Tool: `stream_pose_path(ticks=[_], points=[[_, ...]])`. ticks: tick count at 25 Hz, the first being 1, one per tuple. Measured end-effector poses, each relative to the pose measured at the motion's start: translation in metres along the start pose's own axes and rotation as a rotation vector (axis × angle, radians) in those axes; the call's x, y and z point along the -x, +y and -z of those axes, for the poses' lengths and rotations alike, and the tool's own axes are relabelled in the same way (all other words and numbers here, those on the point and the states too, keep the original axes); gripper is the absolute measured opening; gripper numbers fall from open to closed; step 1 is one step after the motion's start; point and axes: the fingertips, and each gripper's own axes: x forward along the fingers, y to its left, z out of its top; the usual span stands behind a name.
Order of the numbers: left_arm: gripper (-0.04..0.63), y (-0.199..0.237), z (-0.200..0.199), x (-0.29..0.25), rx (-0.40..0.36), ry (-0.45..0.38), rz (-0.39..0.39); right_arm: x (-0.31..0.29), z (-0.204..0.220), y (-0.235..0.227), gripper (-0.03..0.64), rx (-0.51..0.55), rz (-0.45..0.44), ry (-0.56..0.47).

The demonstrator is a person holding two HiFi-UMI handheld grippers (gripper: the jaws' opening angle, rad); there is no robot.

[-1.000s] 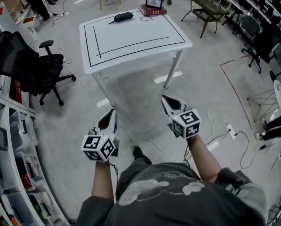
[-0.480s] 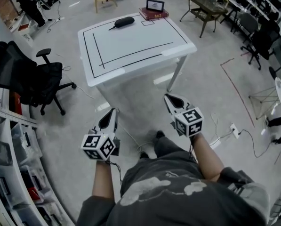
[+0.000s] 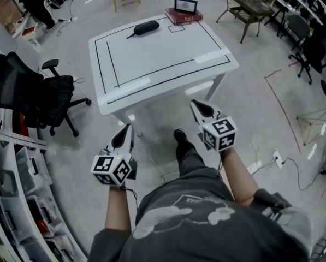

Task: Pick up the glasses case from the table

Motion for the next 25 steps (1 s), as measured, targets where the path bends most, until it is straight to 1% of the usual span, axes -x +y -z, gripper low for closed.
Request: stream_pose_path(ticks=[3, 6, 9, 12, 20, 25], points=[[0.002, 0.016, -0.013, -0.041, 0.001, -0.002, -0.030, -0.042, -0.011, -0.035, 0.000, 0.002, -0.020, 0.003], [0.002, 0.024, -0.028, -0.084, 0.010, -0.001, -0.053, -0.078, -0.029, -0.070, 0.000, 0.027, -0.042, 0.014], [0.002, 0.032, -0.046, -0.126, -0.019, 0.005, -0.084, -0.116, -0.050, -0.104, 0.000, 0.025, -0.075, 0.004], [0.002, 0.041, -0.064, -0.168, -0.023, 0.001, -0.110, -0.154, -0.069, -0.137, 0.000, 0.011, -0.096, -0.008], [0.002, 0.057, -0.105, -0.265, -0.059, 0.002, -0.148, -0.230, -0.090, -0.199, 0.000, 0.008, -0.162, 0.011], [0.003, 0.073, -0.118, -0.320, -0.092, 0.023, -0.162, -0.269, -0.102, -0.228, 0.000, 0.020, -0.178, 0.013]])
